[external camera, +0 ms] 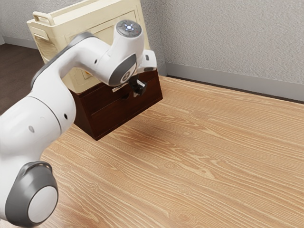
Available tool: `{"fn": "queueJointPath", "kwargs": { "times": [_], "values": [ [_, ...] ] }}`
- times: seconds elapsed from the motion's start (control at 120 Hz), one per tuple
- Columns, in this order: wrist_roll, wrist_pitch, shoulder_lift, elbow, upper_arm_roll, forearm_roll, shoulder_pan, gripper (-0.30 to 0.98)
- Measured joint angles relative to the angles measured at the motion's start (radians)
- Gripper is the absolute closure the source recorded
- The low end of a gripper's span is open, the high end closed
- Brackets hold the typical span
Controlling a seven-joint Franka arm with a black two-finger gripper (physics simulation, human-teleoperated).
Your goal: Pull the drawer handle with one arm to open the drawer
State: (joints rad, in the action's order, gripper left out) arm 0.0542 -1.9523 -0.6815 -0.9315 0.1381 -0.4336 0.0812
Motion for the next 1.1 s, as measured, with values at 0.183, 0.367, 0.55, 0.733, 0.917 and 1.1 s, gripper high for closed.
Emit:
{"fn": "queueJointPath", "kwargs": {
  "times": [0.183, 0.367, 0.55, 0.733, 0.917, 1.1],
  "values": [
    [-0.001, 0.0, 0.005, 0.0, -0.001, 0.001, -0.003, 0.3],
    [-0.003, 0.001, 0.009, 0.0, -0.001, 0.001, -0.004, 0.45],
    [-0.007, 0.008, 0.014, 0.0, -0.004, 0.004, -0.006, 0.67],
    [-0.012, 0.018, 0.017, -0.001, -0.006, 0.003, -0.012, 0.74],
    [-0.019, 0.024, 0.045, -0.042, -0.009, 0.004, -0.023, 0.77],
    [-0.024, 0.026, 0.07, -0.068, -0.011, 0.003, -0.036, 0.78]
  ]
}}
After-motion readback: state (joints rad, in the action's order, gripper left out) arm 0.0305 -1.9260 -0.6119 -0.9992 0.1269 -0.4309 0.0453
